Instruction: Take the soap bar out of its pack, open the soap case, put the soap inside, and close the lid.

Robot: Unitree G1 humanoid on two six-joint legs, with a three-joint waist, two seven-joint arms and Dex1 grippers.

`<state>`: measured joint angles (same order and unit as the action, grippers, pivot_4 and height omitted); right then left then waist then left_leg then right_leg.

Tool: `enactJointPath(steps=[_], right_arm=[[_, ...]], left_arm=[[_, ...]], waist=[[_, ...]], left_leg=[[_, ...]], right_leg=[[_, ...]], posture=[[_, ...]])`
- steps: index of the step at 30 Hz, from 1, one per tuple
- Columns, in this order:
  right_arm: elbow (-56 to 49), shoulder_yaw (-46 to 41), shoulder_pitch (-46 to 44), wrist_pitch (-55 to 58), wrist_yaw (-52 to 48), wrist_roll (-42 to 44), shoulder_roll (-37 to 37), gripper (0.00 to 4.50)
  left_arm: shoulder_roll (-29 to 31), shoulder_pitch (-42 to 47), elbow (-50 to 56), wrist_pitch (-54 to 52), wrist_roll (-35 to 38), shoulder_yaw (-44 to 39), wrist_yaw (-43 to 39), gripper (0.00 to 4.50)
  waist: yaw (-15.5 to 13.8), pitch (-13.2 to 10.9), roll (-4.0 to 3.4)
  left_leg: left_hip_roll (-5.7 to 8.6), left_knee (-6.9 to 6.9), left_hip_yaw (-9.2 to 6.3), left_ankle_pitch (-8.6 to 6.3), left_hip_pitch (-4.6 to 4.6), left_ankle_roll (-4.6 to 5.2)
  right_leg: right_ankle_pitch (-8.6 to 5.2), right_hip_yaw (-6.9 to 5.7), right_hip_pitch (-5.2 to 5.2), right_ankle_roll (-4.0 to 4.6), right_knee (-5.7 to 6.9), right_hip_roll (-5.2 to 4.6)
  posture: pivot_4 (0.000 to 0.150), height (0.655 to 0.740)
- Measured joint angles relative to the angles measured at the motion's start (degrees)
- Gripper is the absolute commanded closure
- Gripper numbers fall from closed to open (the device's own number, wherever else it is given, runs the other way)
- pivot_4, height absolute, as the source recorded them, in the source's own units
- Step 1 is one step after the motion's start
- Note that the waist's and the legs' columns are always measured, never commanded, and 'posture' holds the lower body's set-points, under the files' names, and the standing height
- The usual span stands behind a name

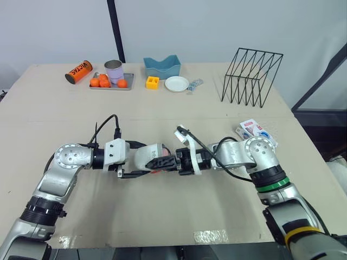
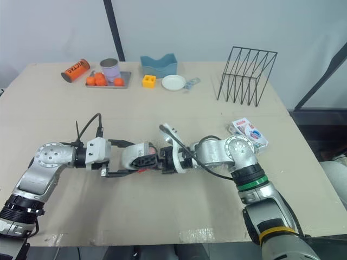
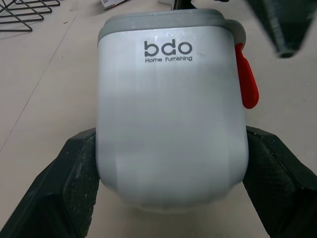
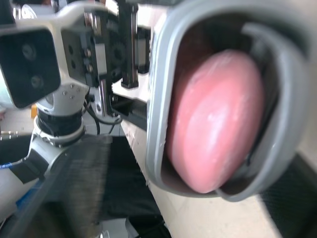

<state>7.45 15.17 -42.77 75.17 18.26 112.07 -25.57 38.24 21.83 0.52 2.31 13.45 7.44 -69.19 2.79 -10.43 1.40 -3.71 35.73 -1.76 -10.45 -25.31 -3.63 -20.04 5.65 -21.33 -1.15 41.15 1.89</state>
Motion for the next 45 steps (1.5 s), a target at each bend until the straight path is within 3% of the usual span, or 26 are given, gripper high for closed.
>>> enactJointPath(steps=[24, 27, 28, 29, 32, 45], right_arm=[[1.0, -0.4, 0.0, -1.1, 0.5, 0.0, 1.0, 0.06], [1.0, -0.5, 0.0, -1.2, 0.5, 0.0, 1.2, 0.69], [1.2, -0.5, 0.1, -1.3, 0.6, -0.1, 1.1, 1.2], [1.4, -0.5, 0.1, -1.3, 0.6, -0.2, 1.1, 1.39], [2.1, -0.9, 0.5, -1.7, 0.7, -0.5, 1.2, 2.52], [3.0, -2.0, 0.8, -1.6, 2.0, -0.5, 2.8, 2.52]], left_arm=[[0.0, 0.0, 0.0, 0.1, 0.0, 0.0, 0.1, 1.01], [0.0, 0.0, 0.0, 0.1, 0.0, 0.0, 0.1, 1.01], [0.0, 0.0, 0.0, 0.1, 0.1, 0.0, 0.1, 1.01], [0.0, 0.0, 0.0, 0.1, 0.1, 0.0, 0.1, 1.01], [0.0, 0.0, 0.0, 0.4, 0.1, -0.2, 0.2, 1.01], [0.4, 0.0, -0.1, 0.3, 0.1, -0.4, 0.1, 1.01]], waist=[[0.0, 0.0, 0.0], [0.0, 0.0, 0.0], [0.0, 0.0, 0.0], [0.0, 0.0, 0.0], [0.0, 0.0, 0.0], [0.0, 0.0, 0.0]], left_leg=[[0.0, 0.0, 0.0, 0.0, 0.0, 0.0], [0.0, 0.0, 0.0, 0.0, 0.0, 0.0], [0.0, 0.0, 0.0, 0.0, 0.0, 0.0], [0.0, 0.0, 0.0, 0.0, 0.0, 0.0], [0.0, 0.0, 0.0, 0.0, -0.01, 0.0], [0.0, -0.01, 0.0, 0.0, 0.0, 0.0]], right_leg=[[0.0, 0.0, 0.0, 0.0, 0.0, 0.0], [0.0, 0.0, 0.0, 0.0, 0.0, 0.0], [0.0, 0.0, 0.0, 0.0, -0.01, 0.0], [0.0, 0.0, 0.0, 0.0, -0.01, 0.0], [0.0, 0.0, -0.01, 0.0, -0.01, 0.01], [0.0, 0.0, -0.01, 0.0, -0.01, 0.01]], posture=[[0.15, 0.74], [0.15, 0.74], [0.15, 0.74], [0.15, 0.74], [0.15, 0.74], [0.15, 0.74]])
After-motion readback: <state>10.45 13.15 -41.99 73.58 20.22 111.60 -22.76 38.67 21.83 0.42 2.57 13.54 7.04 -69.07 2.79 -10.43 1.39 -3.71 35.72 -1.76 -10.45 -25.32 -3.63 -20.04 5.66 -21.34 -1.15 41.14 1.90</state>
